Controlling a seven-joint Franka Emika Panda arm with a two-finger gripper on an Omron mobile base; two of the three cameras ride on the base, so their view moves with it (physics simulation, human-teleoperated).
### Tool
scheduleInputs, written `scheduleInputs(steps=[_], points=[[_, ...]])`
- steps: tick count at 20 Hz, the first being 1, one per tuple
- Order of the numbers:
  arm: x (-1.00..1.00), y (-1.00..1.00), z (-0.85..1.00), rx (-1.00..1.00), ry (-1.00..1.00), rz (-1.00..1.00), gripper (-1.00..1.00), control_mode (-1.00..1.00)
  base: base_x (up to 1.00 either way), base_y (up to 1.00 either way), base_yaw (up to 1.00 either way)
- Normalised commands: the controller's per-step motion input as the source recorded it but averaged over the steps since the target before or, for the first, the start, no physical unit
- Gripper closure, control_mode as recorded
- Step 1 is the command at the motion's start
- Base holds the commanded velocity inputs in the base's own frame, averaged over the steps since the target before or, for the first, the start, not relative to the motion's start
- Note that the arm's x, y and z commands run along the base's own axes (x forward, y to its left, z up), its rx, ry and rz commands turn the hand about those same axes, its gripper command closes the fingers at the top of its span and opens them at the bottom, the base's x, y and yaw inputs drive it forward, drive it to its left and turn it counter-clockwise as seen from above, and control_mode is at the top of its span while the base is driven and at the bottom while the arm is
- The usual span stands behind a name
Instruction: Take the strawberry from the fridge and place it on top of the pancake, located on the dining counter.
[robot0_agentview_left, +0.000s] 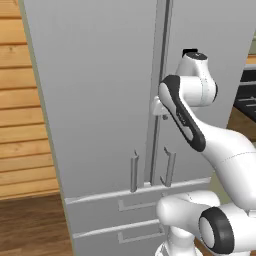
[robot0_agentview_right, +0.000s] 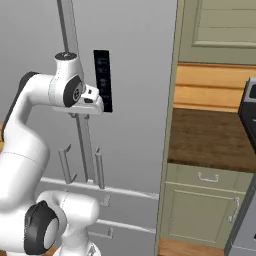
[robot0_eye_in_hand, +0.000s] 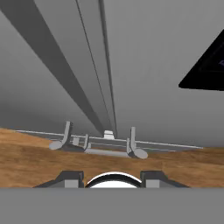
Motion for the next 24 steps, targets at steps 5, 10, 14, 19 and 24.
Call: scheduleInputs(steps=[5, 10, 14, 19, 24], points=[[0.00, 0.00, 0.00, 0.00, 0.00, 0.00, -1.00, 1.00, -0.61, 0.02, 0.00], [0.00, 0.00, 0.00, 0.00, 0.00, 0.00, -1.00, 1.00, -0.68, 0.18, 0.00], [0.00, 0.00, 0.00, 0.00, 0.00, 0.00, -1.00, 1.00, -0.09, 0.16, 0.00], [0.00, 0.00, 0.00, 0.00, 0.00, 0.00, -1.00, 1.00, -0.10, 0.11, -0.01], [0.00, 0.00, 0.00, 0.00, 0.00, 0.00, -1.00, 1.00, 0.08, 0.50, -0.18]])
